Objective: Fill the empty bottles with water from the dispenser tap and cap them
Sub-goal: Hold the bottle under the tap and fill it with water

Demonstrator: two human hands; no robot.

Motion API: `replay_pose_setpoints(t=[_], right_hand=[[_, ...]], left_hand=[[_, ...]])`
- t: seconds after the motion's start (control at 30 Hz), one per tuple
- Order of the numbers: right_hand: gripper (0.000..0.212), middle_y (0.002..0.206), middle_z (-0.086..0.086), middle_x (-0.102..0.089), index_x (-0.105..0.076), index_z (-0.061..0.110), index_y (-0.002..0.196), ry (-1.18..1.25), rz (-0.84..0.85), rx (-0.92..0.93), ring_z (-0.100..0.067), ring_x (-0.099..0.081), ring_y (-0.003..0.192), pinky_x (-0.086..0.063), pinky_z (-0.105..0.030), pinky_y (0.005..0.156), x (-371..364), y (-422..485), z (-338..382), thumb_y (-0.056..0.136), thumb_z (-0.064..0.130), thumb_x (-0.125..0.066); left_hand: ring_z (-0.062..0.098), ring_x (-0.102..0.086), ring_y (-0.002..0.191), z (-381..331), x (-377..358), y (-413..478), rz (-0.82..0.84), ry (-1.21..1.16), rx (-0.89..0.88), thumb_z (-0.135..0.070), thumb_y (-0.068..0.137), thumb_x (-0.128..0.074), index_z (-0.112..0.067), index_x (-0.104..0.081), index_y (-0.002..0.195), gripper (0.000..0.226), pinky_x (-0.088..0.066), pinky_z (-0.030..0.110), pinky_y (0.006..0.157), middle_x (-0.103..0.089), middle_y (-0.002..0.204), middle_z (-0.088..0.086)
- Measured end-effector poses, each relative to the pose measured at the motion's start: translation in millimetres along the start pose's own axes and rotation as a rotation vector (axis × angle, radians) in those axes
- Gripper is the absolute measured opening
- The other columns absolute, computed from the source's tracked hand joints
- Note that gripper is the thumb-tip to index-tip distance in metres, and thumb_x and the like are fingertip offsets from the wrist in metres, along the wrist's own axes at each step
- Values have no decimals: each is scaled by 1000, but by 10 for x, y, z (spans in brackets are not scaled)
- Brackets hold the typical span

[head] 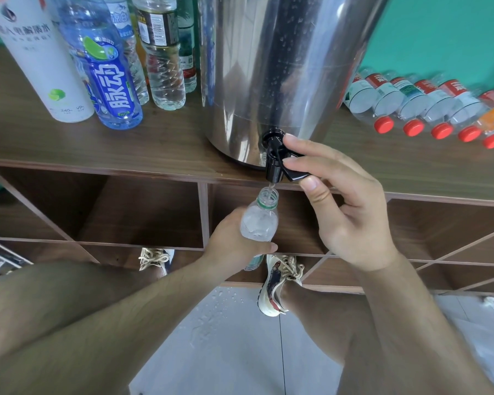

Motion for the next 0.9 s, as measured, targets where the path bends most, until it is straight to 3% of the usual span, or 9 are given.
replay_pose_setpoints(t=[0.53,0.7,0.83,0.9], right_hand=[[25,140,-13,-64,-68,8,120,-18,-35,-3,-22,-62,132,-50,-52,107,-12,-7,-35,103,-2,-53],[25,139,-13,-64,-68,6,120,-17,-37,-5,-21,-62,132,-50,-48,108,-11,-7,-33,103,-3,-52],[25,139,-14,-64,-68,6,120,-19,-37,-3,-21,-62,132,-49,-46,109,-16,-8,-29,102,-4,-52],[25,139,-14,-64,-69,5,120,-21,-38,-2,-22,-62,132,-49,-46,109,-16,-7,-30,102,-4,-53]], left_hand=[[11,-59,106,9,6,17,-5,16,-15,-32,73,-92,-35,-49,121,65,-47,26,90,-60,114,-12],[7,-59,99,24,12,27,-5,10,-15,-34,71,-93,-38,-47,118,66,-44,16,79,-58,108,-17],[7,-58,100,22,9,28,-8,29,-21,-33,72,-93,-38,-47,118,65,-43,17,82,-58,109,-17],[7,-57,99,18,8,28,-10,46,-22,-35,72,-93,-39,-45,117,66,-40,13,76,-56,106,-19]])
Point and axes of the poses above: each hand's wrist, its own y-axis towards the middle knuckle, its own x-axis out of the back of the hand, z = x × y, the point moved 9 cm from there along y, towards the middle knuckle
